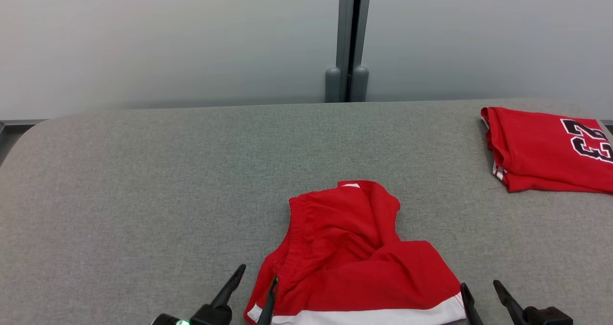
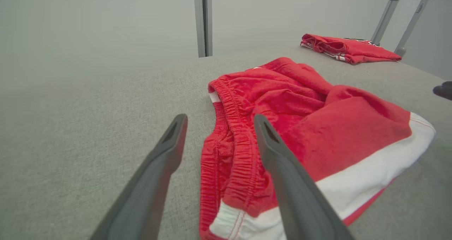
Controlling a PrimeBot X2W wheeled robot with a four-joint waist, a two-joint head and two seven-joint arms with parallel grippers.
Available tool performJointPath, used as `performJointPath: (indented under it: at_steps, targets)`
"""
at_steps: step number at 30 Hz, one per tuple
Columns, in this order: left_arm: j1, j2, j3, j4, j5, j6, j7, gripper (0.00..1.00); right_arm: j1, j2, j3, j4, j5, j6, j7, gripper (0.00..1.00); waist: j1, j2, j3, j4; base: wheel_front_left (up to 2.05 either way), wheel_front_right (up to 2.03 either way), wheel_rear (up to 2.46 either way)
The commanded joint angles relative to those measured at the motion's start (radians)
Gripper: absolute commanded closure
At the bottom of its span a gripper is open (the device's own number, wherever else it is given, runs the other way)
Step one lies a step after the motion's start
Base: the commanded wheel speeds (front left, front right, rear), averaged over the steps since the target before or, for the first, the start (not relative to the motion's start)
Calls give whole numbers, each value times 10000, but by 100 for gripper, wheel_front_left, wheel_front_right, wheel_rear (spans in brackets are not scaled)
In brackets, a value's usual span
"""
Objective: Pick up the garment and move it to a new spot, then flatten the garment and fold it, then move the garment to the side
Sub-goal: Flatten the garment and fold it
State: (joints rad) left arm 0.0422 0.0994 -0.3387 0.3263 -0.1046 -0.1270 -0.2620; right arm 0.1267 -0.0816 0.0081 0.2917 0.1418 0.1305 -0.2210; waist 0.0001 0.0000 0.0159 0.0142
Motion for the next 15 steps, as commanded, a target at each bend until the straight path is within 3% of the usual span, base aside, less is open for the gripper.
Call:
performJointPath:
  at_steps: [1,15]
  targets:
    - [-143,151,-239,164,-122,-32,-39,0,-197,-125,96,238,10,5,8,0,-1,0,46,-23,0,0,0]
    - [-726,577,-1544,2172,-986,-34,-39,0,-1340,-606,1588,2620,675,4,-270,0,-1,0,349,-143,0,0,0]
